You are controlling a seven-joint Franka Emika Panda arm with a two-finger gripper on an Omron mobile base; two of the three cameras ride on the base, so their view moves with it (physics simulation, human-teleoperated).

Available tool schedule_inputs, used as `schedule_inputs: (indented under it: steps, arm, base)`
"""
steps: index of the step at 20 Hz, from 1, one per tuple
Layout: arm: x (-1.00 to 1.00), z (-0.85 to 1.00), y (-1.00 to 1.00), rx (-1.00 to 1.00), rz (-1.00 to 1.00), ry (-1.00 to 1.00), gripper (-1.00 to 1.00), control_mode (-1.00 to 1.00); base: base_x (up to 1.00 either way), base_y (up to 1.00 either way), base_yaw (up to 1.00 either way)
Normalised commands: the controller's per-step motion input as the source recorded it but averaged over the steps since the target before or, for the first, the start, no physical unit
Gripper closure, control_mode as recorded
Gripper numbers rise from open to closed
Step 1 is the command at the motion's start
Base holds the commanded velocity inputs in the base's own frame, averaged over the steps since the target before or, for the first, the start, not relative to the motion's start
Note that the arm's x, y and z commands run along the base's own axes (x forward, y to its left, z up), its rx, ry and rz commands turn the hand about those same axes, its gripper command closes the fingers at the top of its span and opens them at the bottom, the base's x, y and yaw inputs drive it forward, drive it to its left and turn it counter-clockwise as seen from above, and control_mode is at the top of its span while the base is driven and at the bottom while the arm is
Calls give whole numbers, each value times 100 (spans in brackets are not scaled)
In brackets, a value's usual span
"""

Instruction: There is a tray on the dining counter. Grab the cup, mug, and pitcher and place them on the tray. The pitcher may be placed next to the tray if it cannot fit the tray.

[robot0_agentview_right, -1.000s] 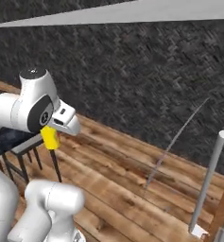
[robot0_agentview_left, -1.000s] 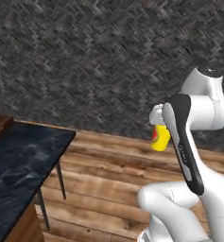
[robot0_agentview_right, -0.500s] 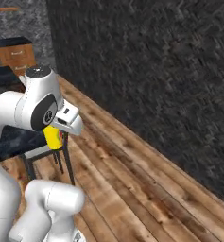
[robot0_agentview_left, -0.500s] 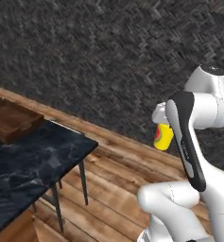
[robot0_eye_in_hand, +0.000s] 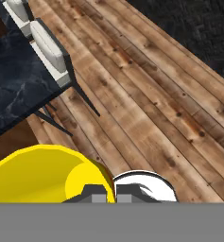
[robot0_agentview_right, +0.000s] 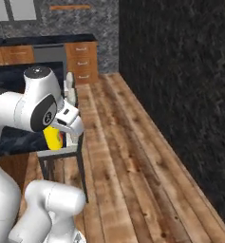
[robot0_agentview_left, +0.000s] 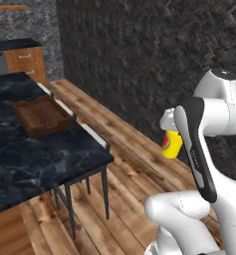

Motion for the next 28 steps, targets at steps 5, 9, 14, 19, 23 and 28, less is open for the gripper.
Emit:
schedule_inputs:
  steps: [5,9,14,19,23,28]
  arm:
    - [0,0,0,0,0,0,100,100]
    - [0,0,0,0,0,0,100,100]
    - [0,0,0,0,0,0,100,100]
    - [0,0,0,0,0,0,100,100]
    - [0,0,0,0,0,0,100,100]
    - [0,0,0,0,0,0,100,100]
  base:
    - [34,-66,64]
    - [33,-68,63]
    - [28,-69,59]
    - [38,-68,51]
    - [54,-80,45]
    - [55,-99,42]
